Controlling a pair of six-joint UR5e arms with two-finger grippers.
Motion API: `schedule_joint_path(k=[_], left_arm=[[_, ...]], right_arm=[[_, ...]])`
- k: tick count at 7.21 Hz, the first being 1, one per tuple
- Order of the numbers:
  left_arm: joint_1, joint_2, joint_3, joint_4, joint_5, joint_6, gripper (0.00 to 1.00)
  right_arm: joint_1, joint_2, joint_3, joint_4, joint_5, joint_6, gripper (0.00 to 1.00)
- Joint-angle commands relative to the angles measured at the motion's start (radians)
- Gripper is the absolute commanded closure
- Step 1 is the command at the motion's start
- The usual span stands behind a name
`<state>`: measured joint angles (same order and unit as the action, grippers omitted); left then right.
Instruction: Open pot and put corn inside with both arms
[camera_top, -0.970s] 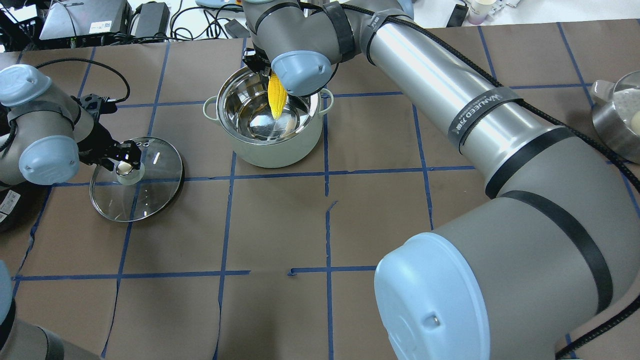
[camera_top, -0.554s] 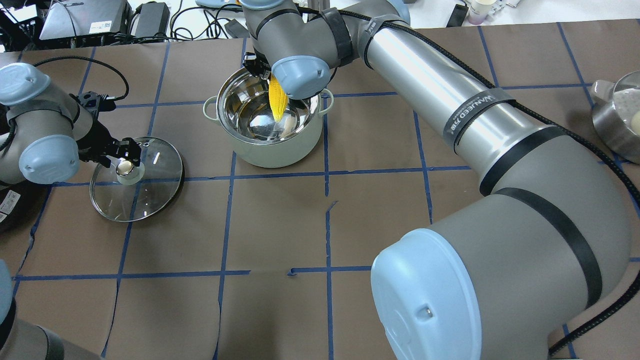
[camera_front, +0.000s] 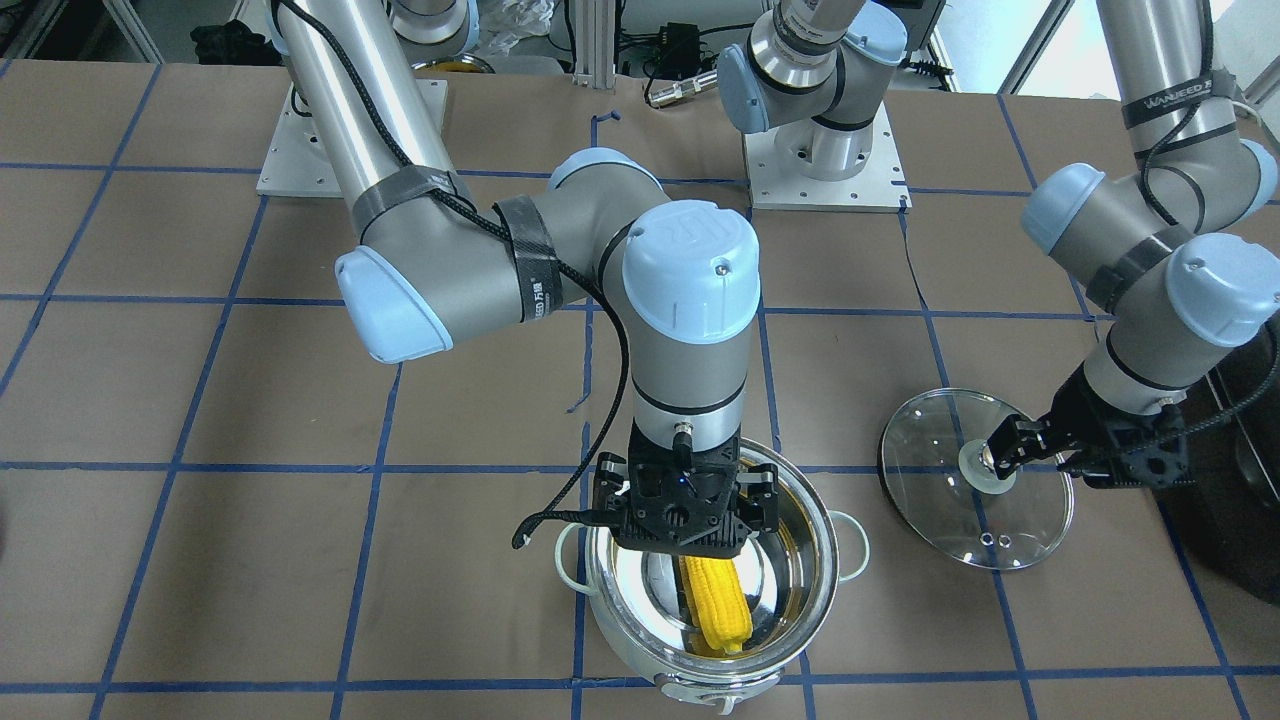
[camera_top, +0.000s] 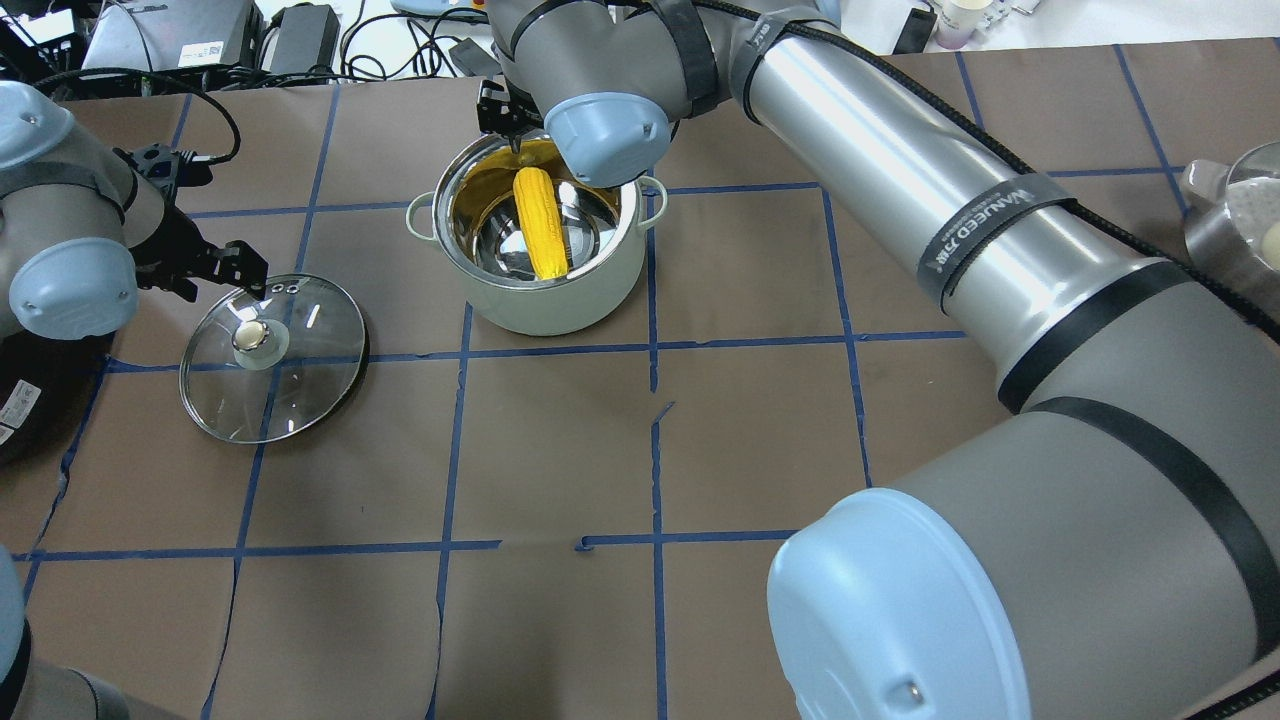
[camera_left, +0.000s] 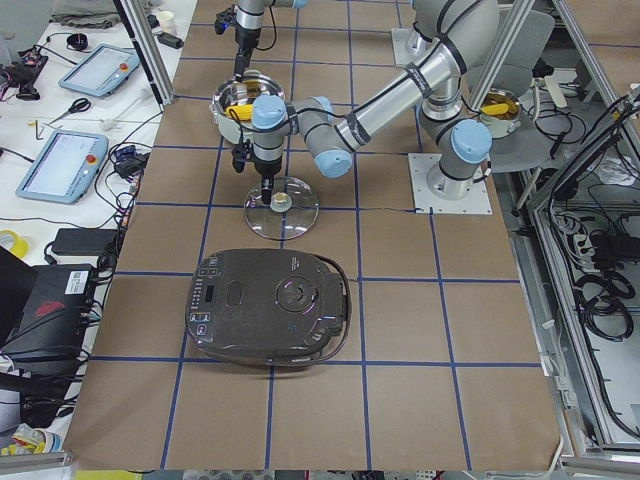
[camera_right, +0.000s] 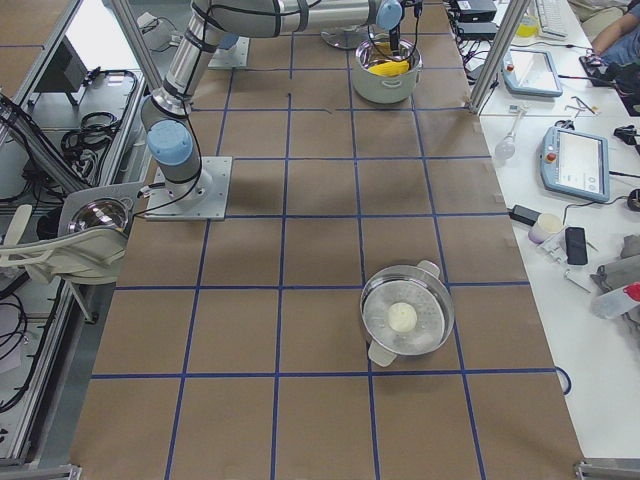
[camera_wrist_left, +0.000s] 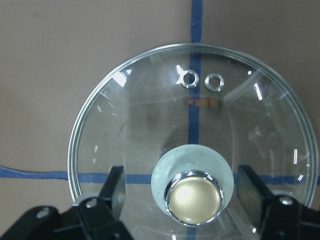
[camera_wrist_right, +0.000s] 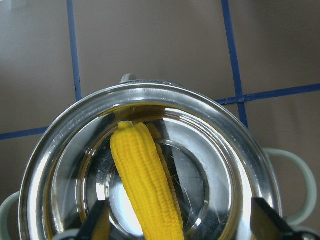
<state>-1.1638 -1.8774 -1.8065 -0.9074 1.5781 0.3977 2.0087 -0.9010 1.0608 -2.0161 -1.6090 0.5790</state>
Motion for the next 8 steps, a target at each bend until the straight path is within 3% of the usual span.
schedule_joint_path(k=[1,4,6,8], left_arm=[[-0.049,0.052,0.108,-0.171,-0.007,-0.049,0.11],[-0.238,0.137,0.292,-0.446,0.000,-0.340,0.04],[-0.313,0.226,0.305,-0.534,0.002,-0.419,0.01],[-0.400,0.302,0.299,-0.551,0.007,-0.470,0.00]], right_arm=[[-0.014,-0.068,0.028,0.069,0.000,-0.013,0.00],[-0.085,-0.131,0.060,0.145,0.000,-0.074,0.00],[-0.129,-0.177,0.135,0.146,0.001,-0.142,0.00],[-0.233,-0.275,0.157,0.286,0.053,-0.244,0.00]])
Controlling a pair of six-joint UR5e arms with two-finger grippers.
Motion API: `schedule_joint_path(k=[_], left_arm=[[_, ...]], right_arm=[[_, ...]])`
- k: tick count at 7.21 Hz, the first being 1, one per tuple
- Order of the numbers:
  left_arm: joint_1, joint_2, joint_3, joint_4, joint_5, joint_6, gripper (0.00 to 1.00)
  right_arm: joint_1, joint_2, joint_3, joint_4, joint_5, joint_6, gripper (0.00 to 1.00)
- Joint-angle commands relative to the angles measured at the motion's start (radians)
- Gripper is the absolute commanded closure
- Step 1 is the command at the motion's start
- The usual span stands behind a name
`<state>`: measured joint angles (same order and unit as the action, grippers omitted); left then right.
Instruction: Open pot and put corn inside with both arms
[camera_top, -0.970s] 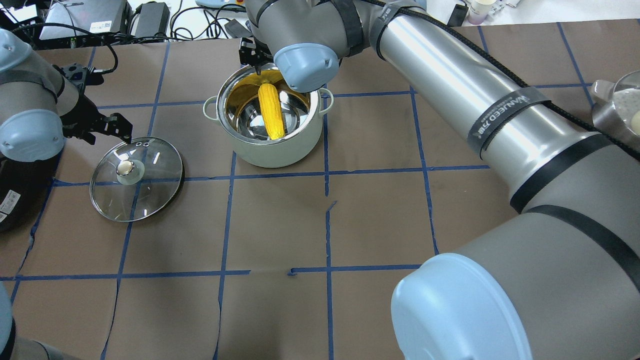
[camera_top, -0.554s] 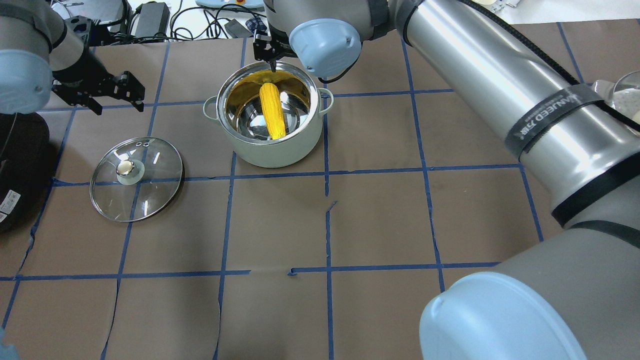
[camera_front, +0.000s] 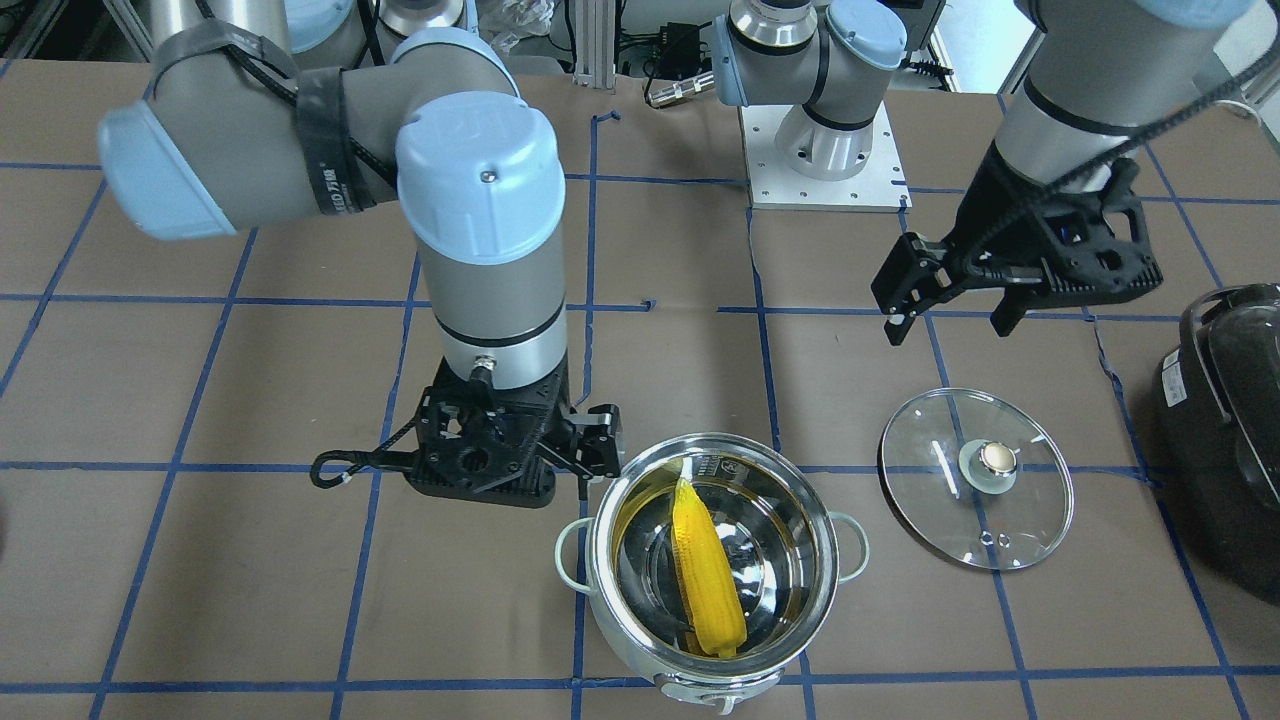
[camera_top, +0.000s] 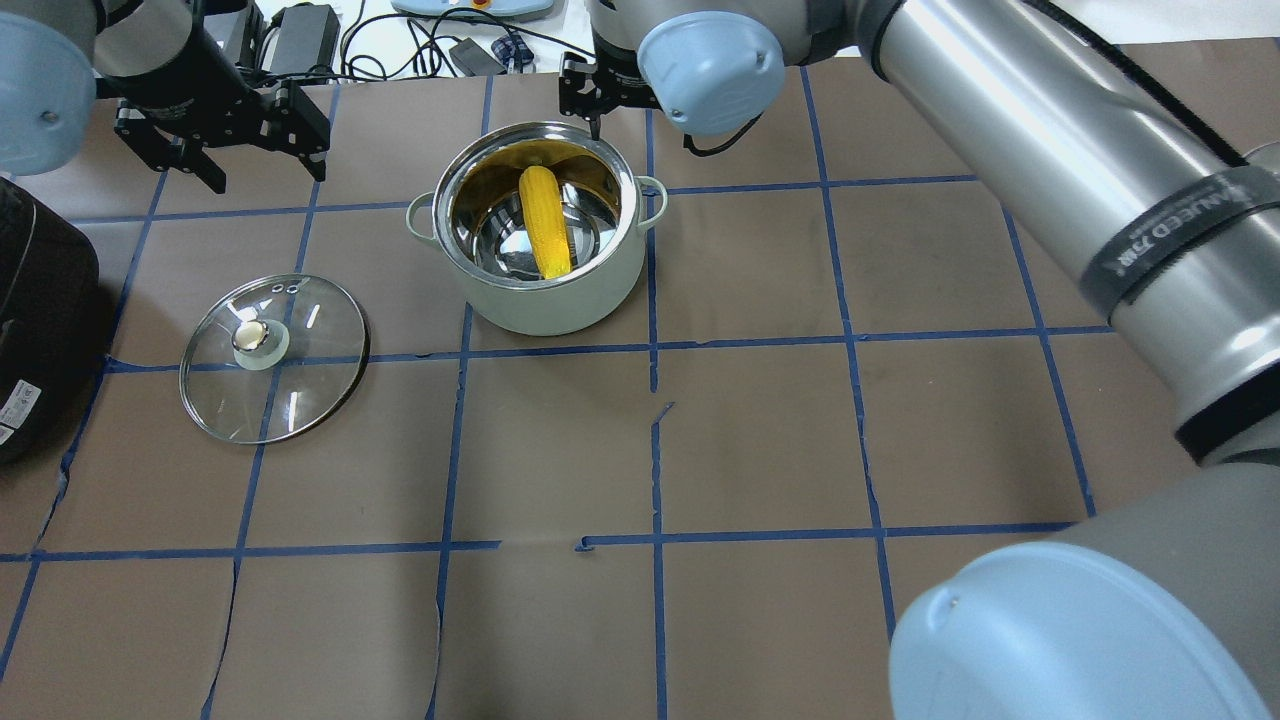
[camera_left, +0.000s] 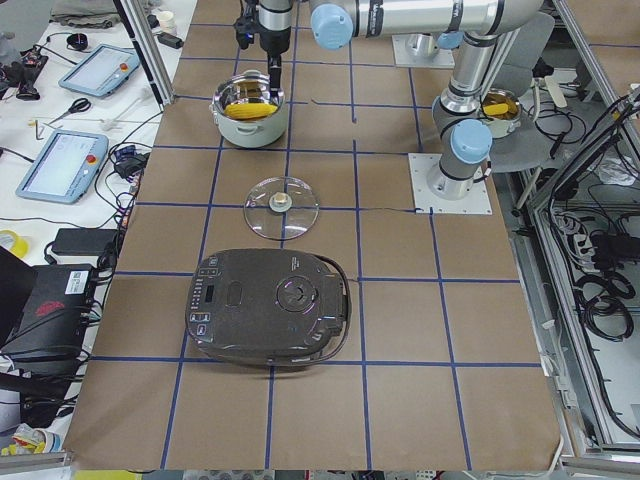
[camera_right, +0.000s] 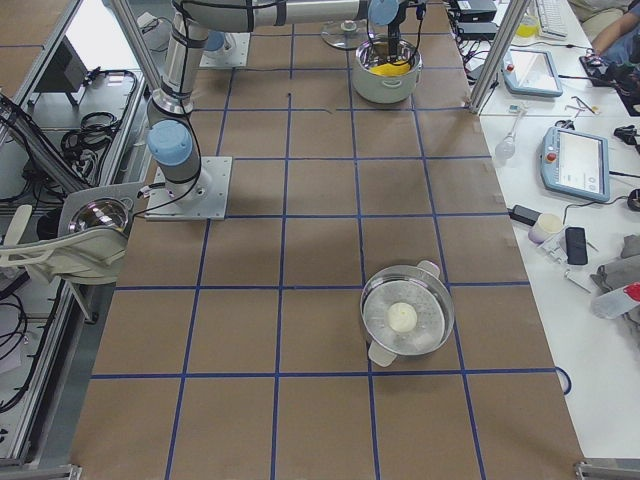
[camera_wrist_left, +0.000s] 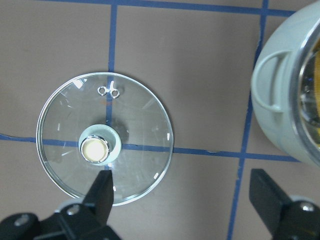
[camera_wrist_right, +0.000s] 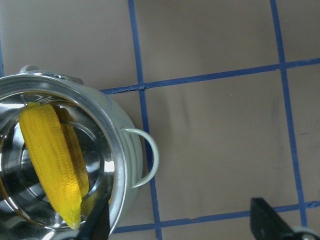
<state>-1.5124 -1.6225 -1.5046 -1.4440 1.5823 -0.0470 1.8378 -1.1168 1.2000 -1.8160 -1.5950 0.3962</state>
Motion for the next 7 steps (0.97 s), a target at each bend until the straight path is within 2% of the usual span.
schedule_joint_path(k=[1,3,4,5,7], left_arm=[[-0.064,0.077,-0.005,-0.039,0.001,-0.025,0.00],[-0.065,0.104,-0.012,-0.101,0.002,-0.025,0.00],[-0.065,0.111,-0.012,-0.111,0.002,-0.024,0.00],[-0.065,0.115,-0.014,-0.113,0.002,-0.024,0.00],[-0.065,0.118,-0.016,-0.115,0.002,-0.024,0.00]], right_arm=[[-0.119,-0.110,0.056,0.108,0.043,-0.095,0.00],[-0.184,-0.238,0.224,0.136,0.026,-0.227,0.00],[-0.221,-0.291,0.306,0.115,0.024,-0.247,0.00],[-0.262,-0.313,0.338,0.133,0.024,-0.293,0.00],[-0.279,-0.363,0.343,0.190,0.030,-0.373,0.00]])
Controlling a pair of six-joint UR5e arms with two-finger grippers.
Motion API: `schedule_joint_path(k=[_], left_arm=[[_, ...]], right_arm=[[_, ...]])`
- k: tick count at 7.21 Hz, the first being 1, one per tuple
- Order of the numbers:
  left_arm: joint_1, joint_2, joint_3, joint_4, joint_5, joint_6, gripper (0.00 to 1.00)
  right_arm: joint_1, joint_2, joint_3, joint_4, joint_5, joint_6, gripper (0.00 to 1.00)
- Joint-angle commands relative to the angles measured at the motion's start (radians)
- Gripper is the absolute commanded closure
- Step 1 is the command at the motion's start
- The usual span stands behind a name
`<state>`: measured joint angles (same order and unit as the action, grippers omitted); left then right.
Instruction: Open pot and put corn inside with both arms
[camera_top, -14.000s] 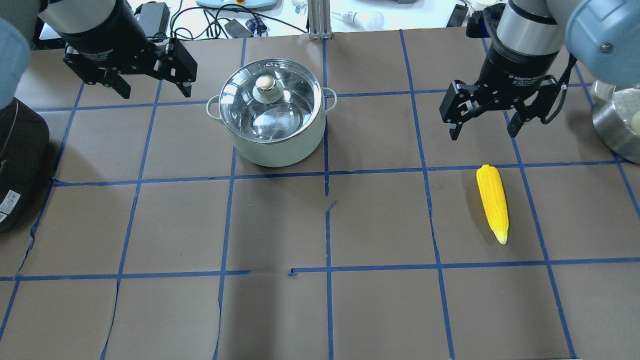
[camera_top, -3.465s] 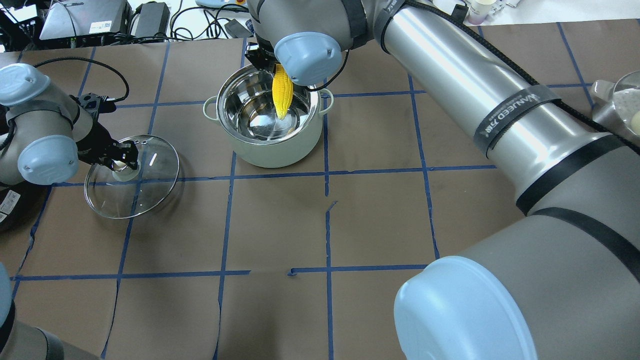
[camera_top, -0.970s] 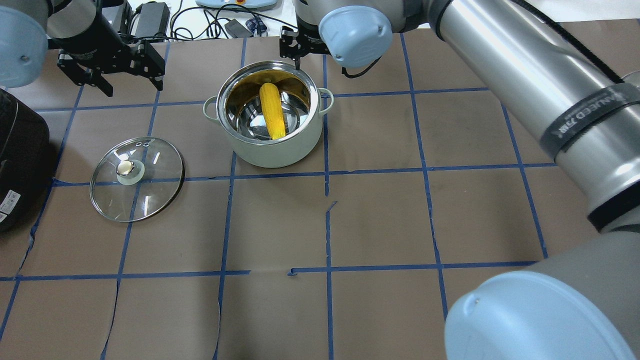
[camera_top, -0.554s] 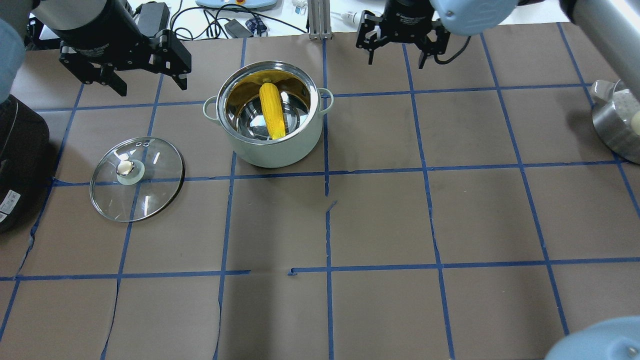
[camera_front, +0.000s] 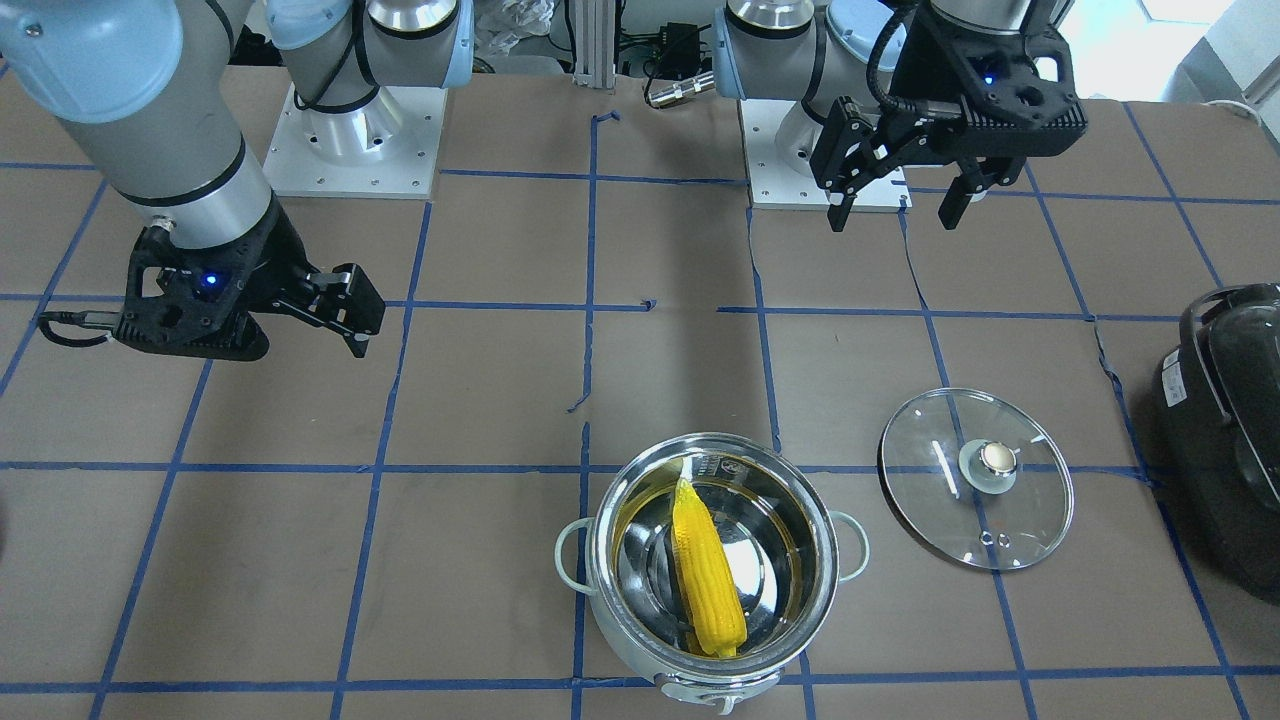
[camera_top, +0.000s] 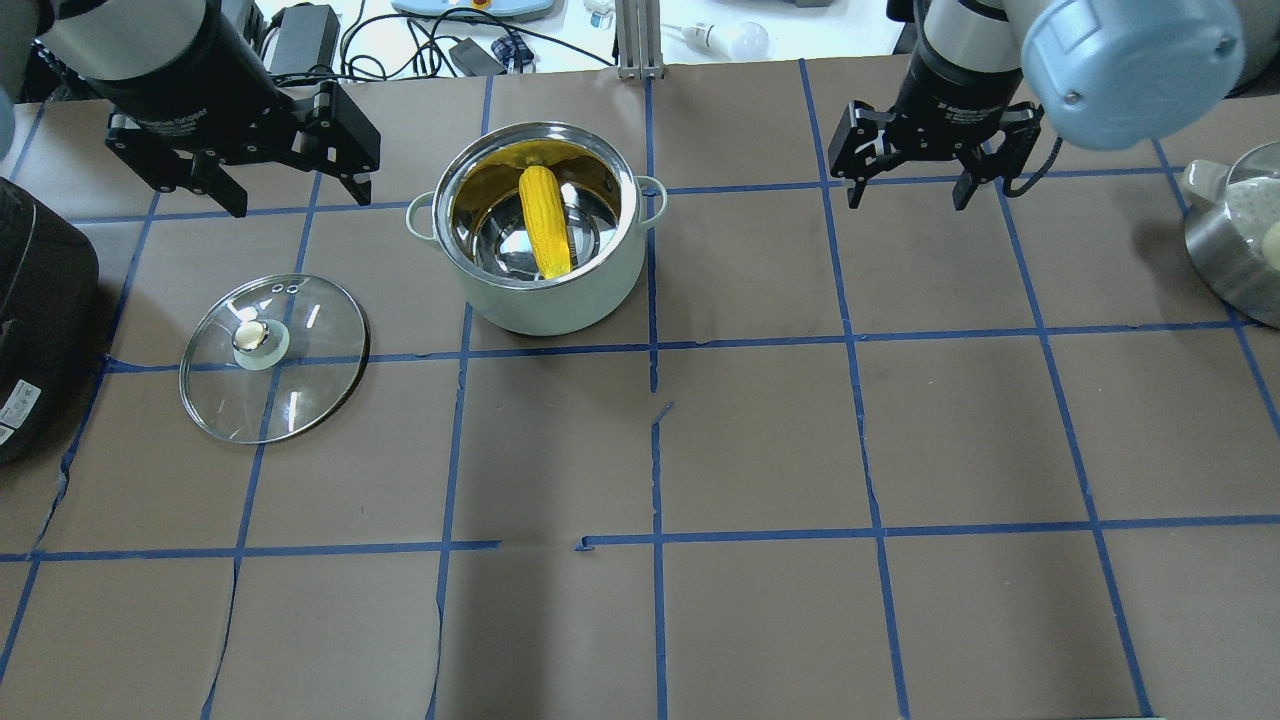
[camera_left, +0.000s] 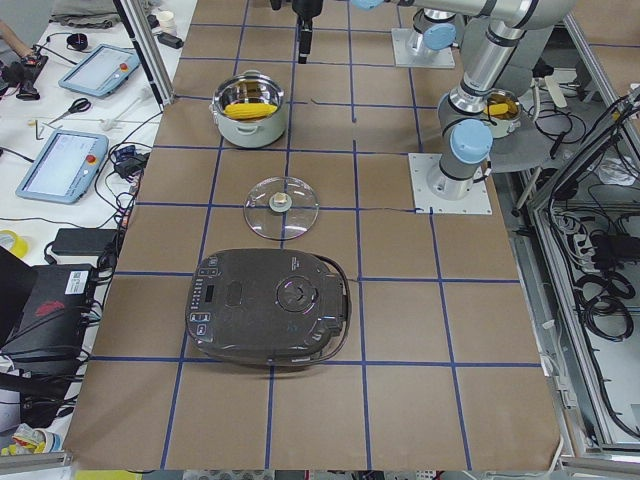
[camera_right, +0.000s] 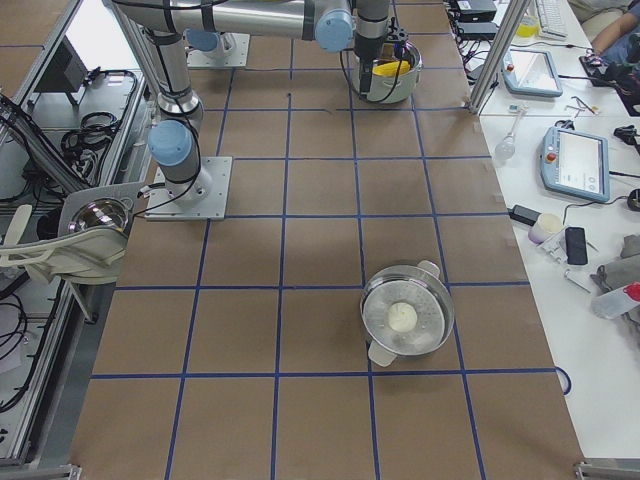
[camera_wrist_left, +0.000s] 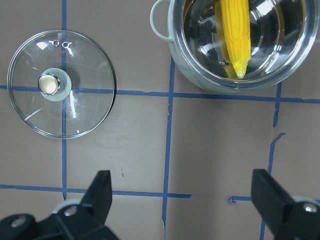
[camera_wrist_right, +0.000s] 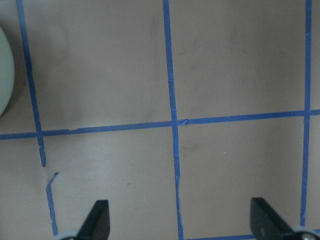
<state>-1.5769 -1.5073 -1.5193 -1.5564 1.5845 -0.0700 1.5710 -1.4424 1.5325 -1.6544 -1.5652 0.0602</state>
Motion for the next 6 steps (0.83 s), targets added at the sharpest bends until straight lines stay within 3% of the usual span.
schedule_joint_path(k=[1,2,6], left_arm=[[0.000,0.002,-0.001,-0.004,0.002,0.001,0.00],[0.000,0.002,-0.001,-0.004,0.002,-0.001,0.00],[0.000,0.004,-0.004,-0.005,0.003,-0.001,0.00]], right_arm=[[-0.012,-0.093,0.009,0.086,0.010,-0.043,0.00],[-0.012,-0.125,0.009,0.134,0.007,-0.043,0.00],[-0.019,-0.124,0.012,0.150,-0.004,-0.045,0.00]])
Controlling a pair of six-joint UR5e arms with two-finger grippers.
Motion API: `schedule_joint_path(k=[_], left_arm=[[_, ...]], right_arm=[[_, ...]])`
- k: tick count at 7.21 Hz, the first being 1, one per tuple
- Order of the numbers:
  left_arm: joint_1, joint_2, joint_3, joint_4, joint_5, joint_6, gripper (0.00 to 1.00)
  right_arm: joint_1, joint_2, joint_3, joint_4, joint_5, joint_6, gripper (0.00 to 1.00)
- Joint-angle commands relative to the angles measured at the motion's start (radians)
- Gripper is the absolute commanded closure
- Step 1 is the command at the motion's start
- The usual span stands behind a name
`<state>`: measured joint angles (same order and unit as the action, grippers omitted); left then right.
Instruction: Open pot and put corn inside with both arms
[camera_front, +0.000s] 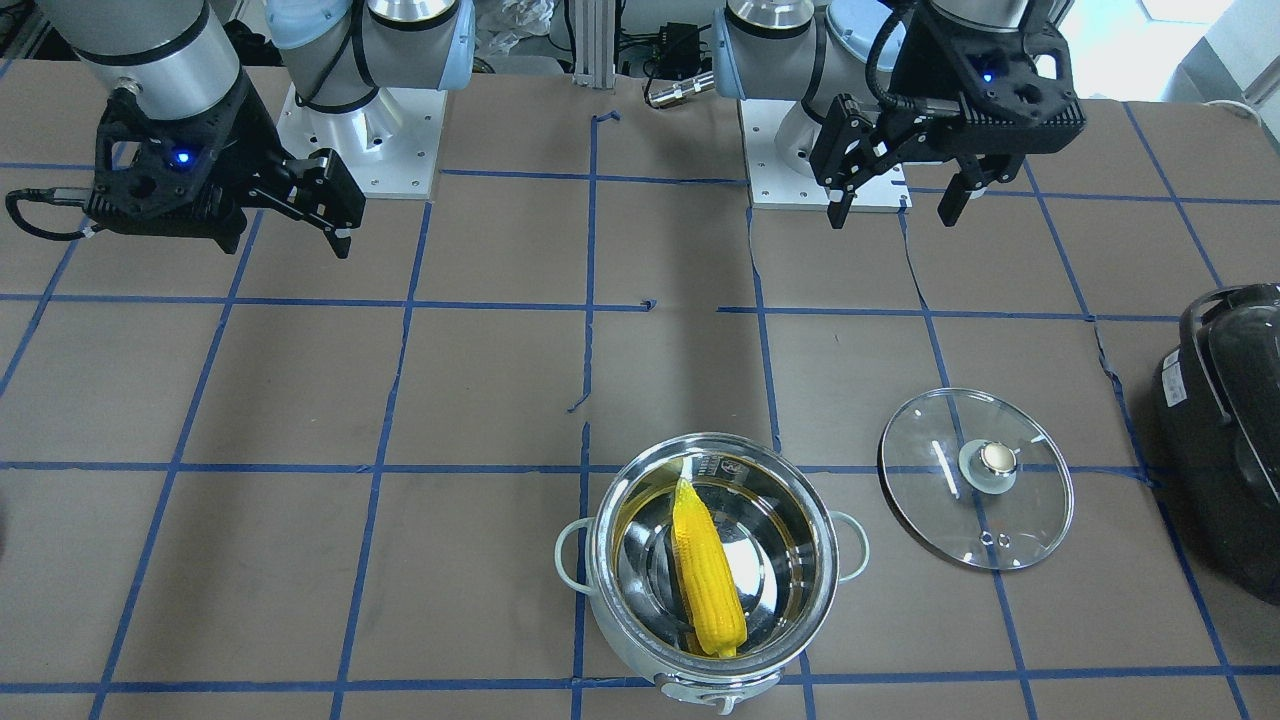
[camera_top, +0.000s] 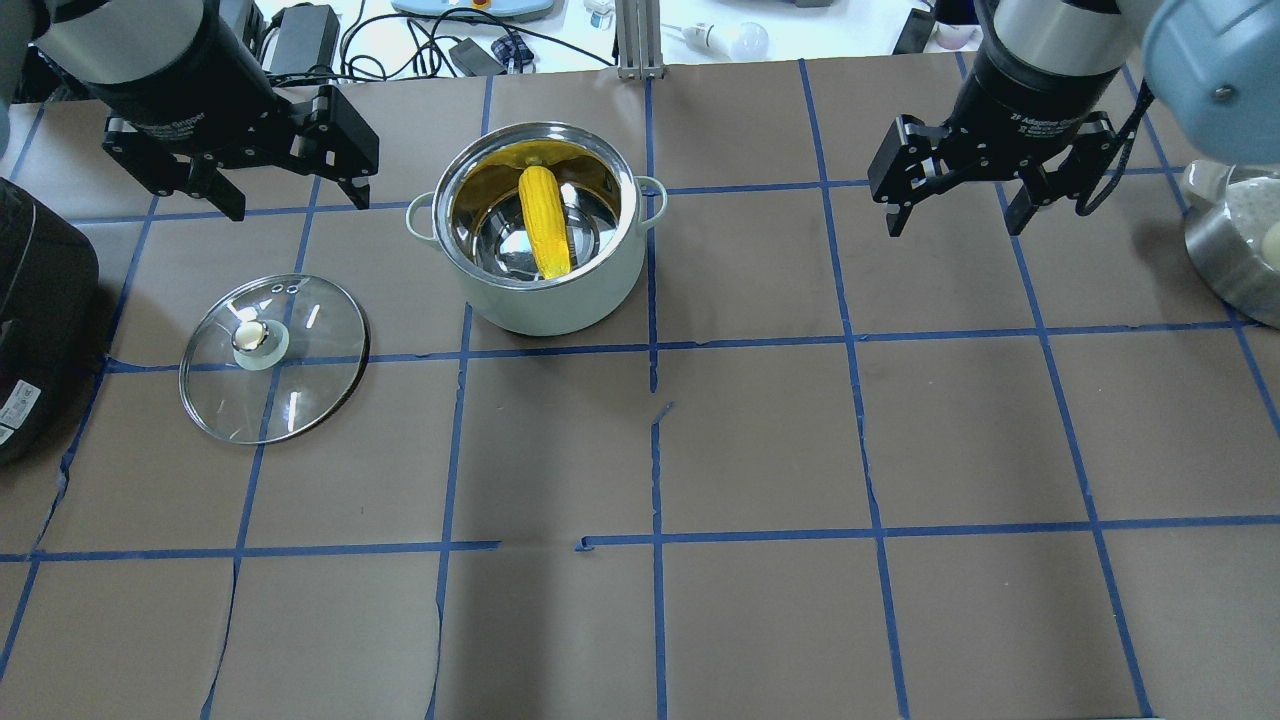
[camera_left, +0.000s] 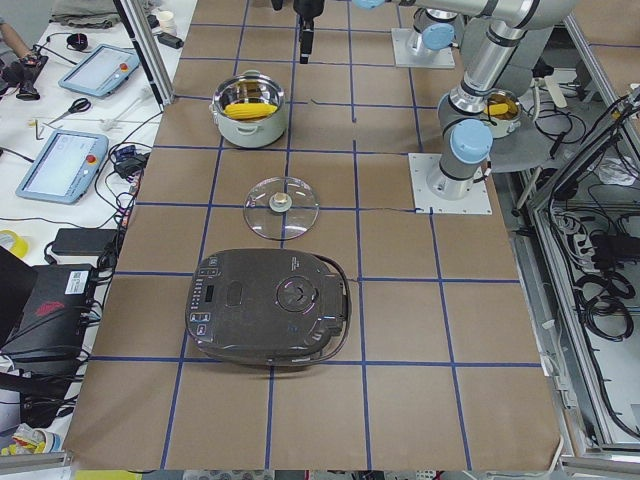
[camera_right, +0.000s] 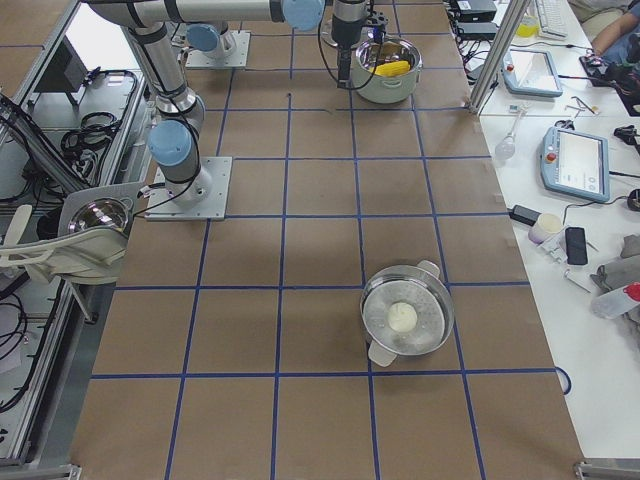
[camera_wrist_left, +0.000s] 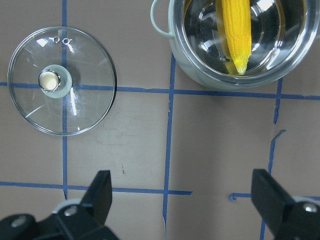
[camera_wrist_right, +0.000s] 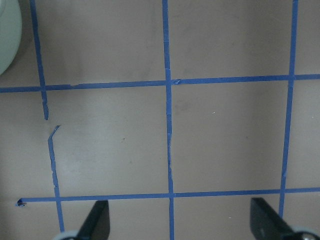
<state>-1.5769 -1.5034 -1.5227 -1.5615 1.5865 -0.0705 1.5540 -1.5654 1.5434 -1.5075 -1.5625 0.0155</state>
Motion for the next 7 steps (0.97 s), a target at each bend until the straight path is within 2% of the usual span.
schedule_joint_path(k=[1,7], left_arm=[[0.000,0.000,-0.002,0.000,0.001,0.001,0.00],[0.000,0.000,-0.002,0.001,0.001,0.001,0.00]], right_arm=[[-0.002,-0.001,0.001,0.003,-0.004,0.000,0.00],[-0.002,-0.001,0.000,-0.032,0.009,0.009,0.00]])
